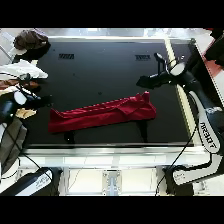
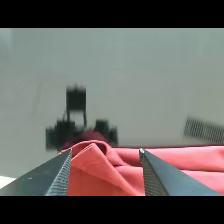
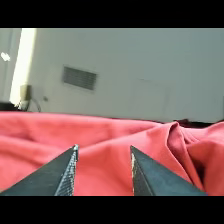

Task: Fold the shirts.

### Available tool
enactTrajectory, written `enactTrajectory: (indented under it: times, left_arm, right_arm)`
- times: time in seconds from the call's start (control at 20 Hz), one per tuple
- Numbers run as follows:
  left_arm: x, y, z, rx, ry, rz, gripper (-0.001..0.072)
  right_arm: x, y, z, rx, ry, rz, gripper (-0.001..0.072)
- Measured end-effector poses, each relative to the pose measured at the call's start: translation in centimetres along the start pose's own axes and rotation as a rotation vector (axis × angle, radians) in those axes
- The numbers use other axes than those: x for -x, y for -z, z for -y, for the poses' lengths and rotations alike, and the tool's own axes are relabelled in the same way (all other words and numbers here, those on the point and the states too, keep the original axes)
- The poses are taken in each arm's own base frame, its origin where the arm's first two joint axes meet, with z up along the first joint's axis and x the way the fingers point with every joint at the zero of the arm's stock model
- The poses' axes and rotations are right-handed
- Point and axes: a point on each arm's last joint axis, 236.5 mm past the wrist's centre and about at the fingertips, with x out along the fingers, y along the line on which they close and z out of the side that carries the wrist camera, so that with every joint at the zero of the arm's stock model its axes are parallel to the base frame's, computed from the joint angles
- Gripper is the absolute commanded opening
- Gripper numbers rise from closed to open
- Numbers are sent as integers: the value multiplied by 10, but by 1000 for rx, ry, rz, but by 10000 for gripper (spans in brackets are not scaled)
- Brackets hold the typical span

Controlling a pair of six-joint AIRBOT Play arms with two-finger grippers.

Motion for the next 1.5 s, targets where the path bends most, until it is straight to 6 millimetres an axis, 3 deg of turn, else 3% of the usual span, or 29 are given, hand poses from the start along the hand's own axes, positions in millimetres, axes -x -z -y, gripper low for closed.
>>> enactTrajectory:
  times: [0.1, 0.3, 0.4, 0.55, 0.65, 0.75, 0.95, 1.15, 1.25, 1.3, 1.5]
  left_arm:
    - [32, -17, 8, -17, 16, 95, 500]
    - [91, -41, 49, -167, 90, 265, 499]
    - [112, -51, 82, -247, 147, 318, 499]
    - [126, -70, 137, -348, 234, 355, 486]
    - [121, -81, 177, -409, 288, 346, 486]
    - [101, -81, 216, -468, 330, 290, 486]
    - [41, -47, 268, -565, 365, 129, 486]
    - [9, -14, 278, -609, 356, -2, 485]
    - [5, -9, 277, -614, 351, -30, 486]
    - [4, -7, 276, -615, 349, -38, 485]
    - [2, -2, 273, -619, 343, -67, 486]
  right_arm:
    - [34, -5, 6, 79, 78, -28, 392]
    - [99, -9, 54, 81, 246, -30, 418]
    - [115, 1, 81, -11, 241, -42, 424]
    - [118, 22, 113, -189, 144, -63, 465]
    - [112, 33, 128, -307, 47, -72, 493]
    - [100, 45, 141, -386, -33, -100, 495]
    - [60, 72, 157, -463, -154, -202, 514]
    - [17, 94, 157, -488, -265, -295, 532]
    - [-1, 103, 153, -494, -312, -332, 534]
    - [-10, 107, 150, -496, -330, -352, 573]
    - [-39, 120, 133, -482, -380, -421, 577]
